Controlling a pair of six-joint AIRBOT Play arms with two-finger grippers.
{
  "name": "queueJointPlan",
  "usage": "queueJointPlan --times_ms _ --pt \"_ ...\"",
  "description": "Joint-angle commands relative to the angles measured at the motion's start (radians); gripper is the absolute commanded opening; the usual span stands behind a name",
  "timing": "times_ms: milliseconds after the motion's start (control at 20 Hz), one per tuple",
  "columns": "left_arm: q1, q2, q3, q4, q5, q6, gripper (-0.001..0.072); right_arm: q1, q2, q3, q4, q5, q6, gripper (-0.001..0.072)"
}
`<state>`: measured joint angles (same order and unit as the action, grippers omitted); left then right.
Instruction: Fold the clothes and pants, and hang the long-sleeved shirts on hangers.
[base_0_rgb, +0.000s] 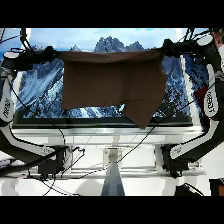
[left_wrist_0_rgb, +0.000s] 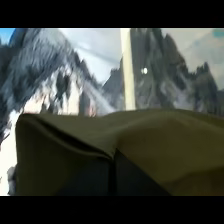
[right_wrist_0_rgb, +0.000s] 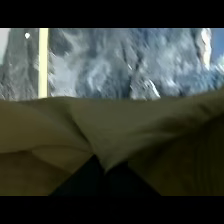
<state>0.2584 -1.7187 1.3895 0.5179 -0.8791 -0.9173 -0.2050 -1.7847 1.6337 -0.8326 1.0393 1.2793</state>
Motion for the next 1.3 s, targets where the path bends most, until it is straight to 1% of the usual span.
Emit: queueJointPlan --times_ms 0,100,150,200,250,300,350,400,500,550,600,700,750,800,900,950,1000,1100,1150,1250 --pt "0.025 -0.006 0.0 0.231 -0.188 -0.094 0.0009 -0.07 -0.006 0.0 -0.068 0.213 0.042 0.0016" --pt "0.011 -0.006 0.0 0.359 -0.269 -0.093 0.001 -0.09 -0.006 0.0 -0.127 0.262 0.05 0.0016" --pt "0.002 -0.006 0.0 0.393 -0.273 -0.093 0.0023 -0.093 -0.006 0.0 -0.15 0.268 0.057 0.0031" --pt "-0.001 -0.006 0.0 0.397 -0.27 -0.093 0.0196 -0.093 -0.006 0.0 -0.151 0.27 0.063 0.0205" --pt "0.0 -0.006 0.0 0.394 -0.269 -0.093 0.0593 -0.093 -0.006 0.0 -0.152 0.277 0.063 0.055" --pt "0.004 -0.006 0.0 0.394 -0.27 -0.092 0.0683 -0.093 -0.006 0.0 -0.163 0.287 0.062 0.068" --pt "0.008 -0.005 0.0 0.395 -0.281 -0.093 0.0686 -0.093 -0.005 0.0 -0.189 0.298 0.062 0.0677" --pt "0.014 -0.004 0.0 0.395 -0.303 -0.093 0.0685 -0.097 -0.002 0.0 -0.224 0.31 0.063 0.0635" --pt "0.037 0.005 0.0 0.395 -0.365 -0.093 0.0685 -0.109 0.008 0.0 -0.281 0.355 0.061 0.0373" --pt "0.058 0.02 0.0 0.395 -0.399 -0.094 0.0685 -0.119 0.019 0.0 -0.305 0.385 0.049 0.0327" --pt "0.08 0.04 0.0 0.395 -0.43 -0.101 0.0685 -0.128 0.036 -0.005 -0.315 0.413 0.036 0.0326" --pt "0.138 0.097 0.0 0.399 -0.469 -0.105 0.0684 -0.151 0.11 -0.083 -0.314 0.402 0.01 0.0324" --pt "0.179 0.128 0.0 0.399 -0.473 -0.106 0.0684 -0.162 0.172 -0.159 -0.312 0.368 -0.012 0.0313" --pt "0.222 0.156 0.0 0.398 -0.473 -0.132 0.0684 -0.171 0.24 -0.248 -0.312 0.325 -0.034 0.03" --pt "0.314 0.213 -0.003 0.397 -0.489 -0.169 0.0682 -0.184 0.401 -0.473 -0.299 0.23 -0.07 0.0301" --pt "0.356 0.245 -0.01 0.397 -0.51 -0.168 0.061 -0.184 0.481 -0.595 -0.292 0.181 -0.07 0.0301" --pt "0.392 0.28 -0.028 0.397 -0.522 -0.168 0.0572 -0.183 0.549 -0.704 -0.29 0.144 -0.07 0.03" --pt "0.437 0.356 -0.092 0.397 -0.529 -0.164 0.0573 -0.183 0.658 -0.901 -0.269 0.085 -0.069 0.03" --pt "0.448 0.401 -0.145 0.397 -0.529 -0.147 0.0572 -0.183 0.695 -0.981 -0.255 0.074 -0.066 0.0301" --pt "0.454 0.484 -0.27 0.398 -0.521 -0.11 0.0572 -0.183 0.724 -1.093 -0.201 0.066 -0.066 0.0301"
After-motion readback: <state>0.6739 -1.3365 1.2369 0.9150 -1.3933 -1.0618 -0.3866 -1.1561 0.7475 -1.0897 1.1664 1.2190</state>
